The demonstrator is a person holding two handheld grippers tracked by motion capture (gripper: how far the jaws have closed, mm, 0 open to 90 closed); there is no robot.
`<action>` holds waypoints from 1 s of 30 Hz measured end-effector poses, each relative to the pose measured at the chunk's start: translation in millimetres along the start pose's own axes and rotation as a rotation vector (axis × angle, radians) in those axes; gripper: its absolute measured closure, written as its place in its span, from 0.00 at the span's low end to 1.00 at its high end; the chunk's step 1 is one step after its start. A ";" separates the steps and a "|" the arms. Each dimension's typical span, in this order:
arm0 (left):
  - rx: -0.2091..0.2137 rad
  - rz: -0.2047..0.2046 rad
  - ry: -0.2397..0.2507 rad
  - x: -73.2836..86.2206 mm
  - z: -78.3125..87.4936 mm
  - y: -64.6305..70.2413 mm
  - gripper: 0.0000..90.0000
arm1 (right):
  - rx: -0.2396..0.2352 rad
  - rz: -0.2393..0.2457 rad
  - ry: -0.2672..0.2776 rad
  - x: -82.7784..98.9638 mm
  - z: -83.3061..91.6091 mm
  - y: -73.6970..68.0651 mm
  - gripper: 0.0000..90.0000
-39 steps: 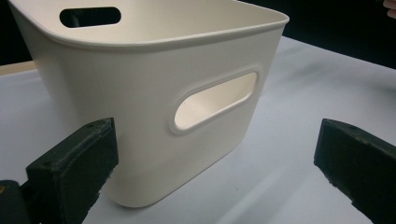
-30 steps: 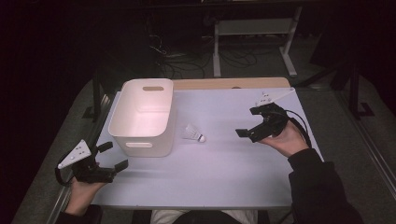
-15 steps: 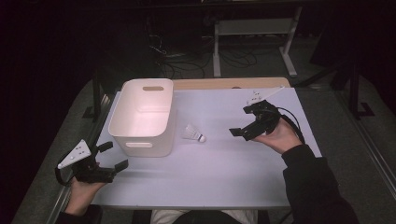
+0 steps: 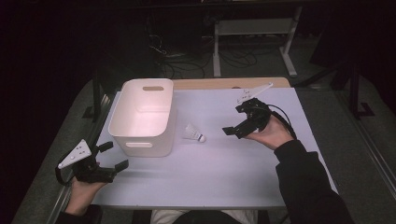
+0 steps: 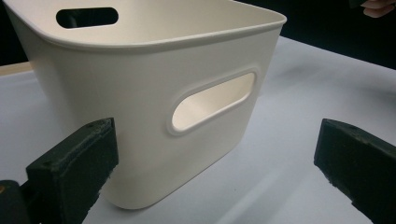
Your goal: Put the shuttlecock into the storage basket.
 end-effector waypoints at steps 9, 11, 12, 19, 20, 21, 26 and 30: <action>0.000 -0.001 -0.001 0.1 -0.1 0.0 0.00 | -0.021 0.012 -0.010 -8.5 -10.6 -1.3 0.00; 0.000 -0.001 -0.002 0.1 -0.2 0.0 0.00 | -0.024 0.011 -0.017 -9.9 -12.8 -1.6 0.00; 0.001 -0.001 -0.002 0.1 -0.3 0.0 0.00 | -0.026 0.015 -0.018 -10.4 -14.0 -1.4 0.00; 0.001 -0.001 -0.003 0.1 -0.4 0.0 0.00 | -0.036 0.016 -0.028 -11.8 -23.9 -0.1 0.00; 0.001 -0.001 -0.003 0.1 -0.4 0.1 0.00 | -0.038 0.021 -0.031 -11.7 -25.6 0.1 0.00; 0.001 0.000 -0.002 0.0 -0.3 0.0 0.00 | -0.039 0.027 -0.033 -11.6 -27.4 0.3 0.00; 0.002 0.000 -0.001 0.0 -0.2 0.1 0.00 | -0.044 0.032 -0.047 -12.2 -34.1 -0.3 0.00; 0.004 0.000 0.000 -0.1 -0.2 0.2 0.00 | -0.049 0.031 -0.054 -13.9 -40.6 -1.0 0.00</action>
Point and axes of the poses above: each handheld gripper's, and its own axes: z roughly backward along the jaws, x roughly out of its underside, y roughly to its right, the point moved 2 cm from there along -z, roughly forward along the jaws, and after that the axes turned 5 degrees about y, right-handed, at the moved point
